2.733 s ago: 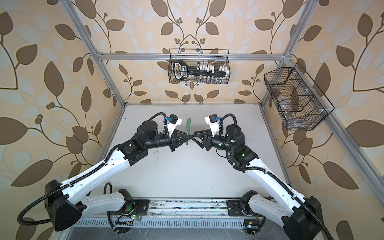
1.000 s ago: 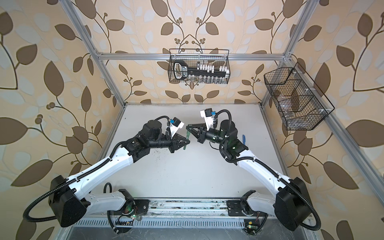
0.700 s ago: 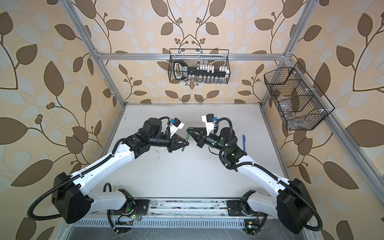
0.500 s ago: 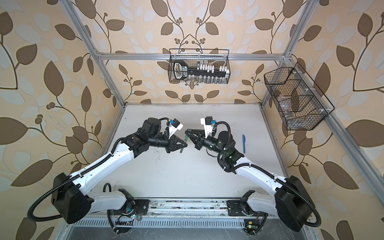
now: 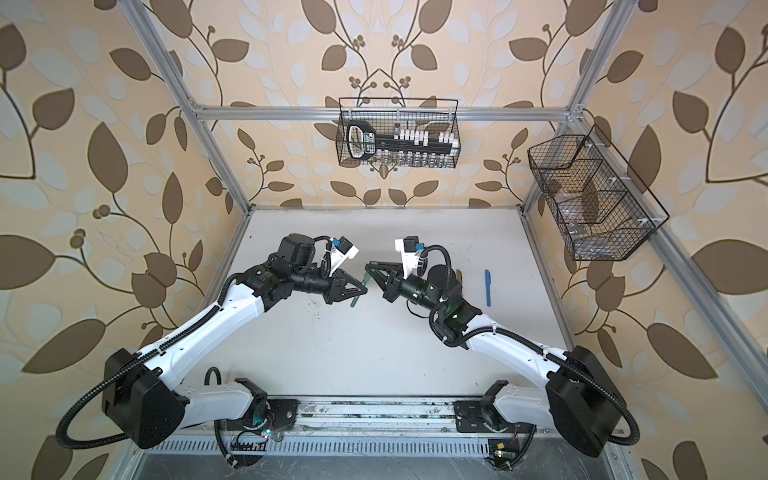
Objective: Insert the pens into the pen caps
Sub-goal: 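Open the left gripper and release the pen while the right gripper holds it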
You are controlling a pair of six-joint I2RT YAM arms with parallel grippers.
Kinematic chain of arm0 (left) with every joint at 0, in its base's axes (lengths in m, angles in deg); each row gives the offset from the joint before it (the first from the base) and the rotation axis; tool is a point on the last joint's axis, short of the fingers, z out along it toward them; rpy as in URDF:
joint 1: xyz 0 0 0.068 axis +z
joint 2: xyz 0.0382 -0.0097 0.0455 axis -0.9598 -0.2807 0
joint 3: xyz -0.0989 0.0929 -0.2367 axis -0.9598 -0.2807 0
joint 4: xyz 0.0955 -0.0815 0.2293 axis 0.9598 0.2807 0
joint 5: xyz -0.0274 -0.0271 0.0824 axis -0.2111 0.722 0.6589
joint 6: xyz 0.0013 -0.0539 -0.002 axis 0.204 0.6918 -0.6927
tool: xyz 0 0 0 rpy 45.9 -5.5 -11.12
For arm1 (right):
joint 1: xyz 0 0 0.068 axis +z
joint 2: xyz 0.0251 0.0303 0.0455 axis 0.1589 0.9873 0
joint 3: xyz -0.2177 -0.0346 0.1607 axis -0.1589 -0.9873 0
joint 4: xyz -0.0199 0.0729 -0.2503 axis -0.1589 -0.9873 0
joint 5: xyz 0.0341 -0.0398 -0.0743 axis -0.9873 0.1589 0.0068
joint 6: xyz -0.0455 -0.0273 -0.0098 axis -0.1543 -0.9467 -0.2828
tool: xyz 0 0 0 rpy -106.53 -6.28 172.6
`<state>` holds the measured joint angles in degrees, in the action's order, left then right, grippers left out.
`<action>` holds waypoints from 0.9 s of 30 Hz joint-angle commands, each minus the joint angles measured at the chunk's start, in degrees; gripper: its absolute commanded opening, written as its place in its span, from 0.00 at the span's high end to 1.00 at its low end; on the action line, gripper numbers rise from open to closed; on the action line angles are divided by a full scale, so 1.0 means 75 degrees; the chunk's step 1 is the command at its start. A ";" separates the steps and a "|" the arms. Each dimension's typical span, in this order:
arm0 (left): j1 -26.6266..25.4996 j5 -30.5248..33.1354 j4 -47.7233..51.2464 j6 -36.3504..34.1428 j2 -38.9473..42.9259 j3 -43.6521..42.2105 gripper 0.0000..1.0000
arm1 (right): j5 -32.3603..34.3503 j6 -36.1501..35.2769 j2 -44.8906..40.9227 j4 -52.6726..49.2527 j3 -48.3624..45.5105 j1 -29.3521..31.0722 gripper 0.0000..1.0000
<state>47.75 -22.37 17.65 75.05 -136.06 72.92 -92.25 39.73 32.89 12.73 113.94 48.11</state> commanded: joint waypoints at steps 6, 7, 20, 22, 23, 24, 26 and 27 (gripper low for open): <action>0.1105 0.1094 -0.3904 0.1679 0.0796 -0.0183 1.00 | -0.2614 -0.0231 0.0320 -0.3045 0.0437 -0.0976 1.00; 0.1105 0.1056 -0.3828 0.1741 0.0836 -0.0341 1.00 | -0.2709 -0.0266 0.0484 -0.3057 0.0634 -0.1042 1.00; 0.1105 0.1635 -0.3048 0.1930 0.1450 -0.1598 0.45 | -0.3336 -0.0729 0.1700 -0.3771 0.2409 -0.1800 1.00; 0.1105 0.2026 -0.2532 0.1802 0.1597 -0.1529 0.34 | -0.3291 -0.1156 0.1703 -0.4556 0.2675 -0.1942 1.00; 0.1105 0.2286 -0.2272 0.1761 0.1699 -0.1509 0.28 | -0.3225 -0.1375 0.1711 -0.5055 0.2814 -0.2070 1.00; 0.1105 0.2576 -0.2032 0.1755 0.1800 -0.1477 0.20 | -0.3170 -0.1536 0.1712 -0.5446 0.2927 -0.2185 1.00; 0.1105 0.4221 -0.1399 0.2133 0.2057 -0.1395 0.01 | -0.3027 -0.1928 0.1809 -0.6560 0.3325 -0.2504 1.00; 0.1105 0.5196 -0.1017 0.2407 0.2166 -0.1340 0.01 | -0.2954 -0.2044 0.1872 -0.7080 0.3533 -0.2663 1.00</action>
<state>56.36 -0.27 3.34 89.92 -123.06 61.47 -114.92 30.18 46.24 -27.20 136.85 30.44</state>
